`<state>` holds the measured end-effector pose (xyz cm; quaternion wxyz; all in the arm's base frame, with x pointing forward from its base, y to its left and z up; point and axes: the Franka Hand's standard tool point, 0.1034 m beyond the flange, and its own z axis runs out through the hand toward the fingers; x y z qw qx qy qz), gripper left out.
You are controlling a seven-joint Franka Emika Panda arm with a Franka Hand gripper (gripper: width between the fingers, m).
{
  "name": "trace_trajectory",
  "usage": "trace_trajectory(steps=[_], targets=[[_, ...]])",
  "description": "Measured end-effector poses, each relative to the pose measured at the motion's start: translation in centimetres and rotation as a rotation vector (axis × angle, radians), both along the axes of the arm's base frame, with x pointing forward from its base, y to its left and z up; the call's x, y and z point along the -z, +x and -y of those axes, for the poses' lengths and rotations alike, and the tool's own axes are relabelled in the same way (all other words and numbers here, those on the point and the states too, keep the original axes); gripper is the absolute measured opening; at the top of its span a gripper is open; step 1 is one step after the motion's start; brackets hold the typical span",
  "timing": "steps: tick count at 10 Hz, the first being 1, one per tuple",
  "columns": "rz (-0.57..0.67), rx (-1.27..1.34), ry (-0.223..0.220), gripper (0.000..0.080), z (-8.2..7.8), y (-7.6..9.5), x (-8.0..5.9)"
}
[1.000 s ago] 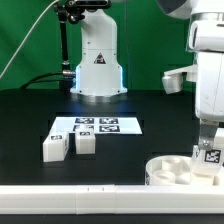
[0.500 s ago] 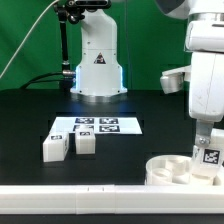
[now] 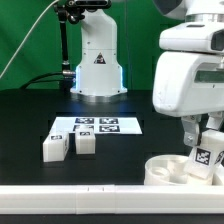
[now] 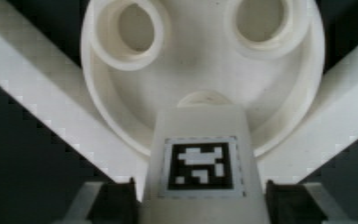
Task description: Assemble stool
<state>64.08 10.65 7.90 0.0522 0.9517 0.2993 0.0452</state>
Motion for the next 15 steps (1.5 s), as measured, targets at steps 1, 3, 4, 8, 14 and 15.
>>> trace_trajectory(steps=[1, 3, 4, 8, 14, 15], targets=[[0.019, 0.117, 0.020, 0.0350, -0.1, 0.0, 0.1], [0.027, 0.289, 0.050, 0.0349, -0.1, 0.0, 0.1], [0.032, 0.363, 0.059, 0.0349, -0.2, 0.0, 0.1], [0.046, 0.603, 0.091, 0.0349, -0.3, 0.0, 0.1], [0.102, 1.203, 0.262, 0.0346, -0.4, -0.7, 1.1], [0.101, 1.285, 0.279, 0.0346, -0.7, -0.8, 1.2]])
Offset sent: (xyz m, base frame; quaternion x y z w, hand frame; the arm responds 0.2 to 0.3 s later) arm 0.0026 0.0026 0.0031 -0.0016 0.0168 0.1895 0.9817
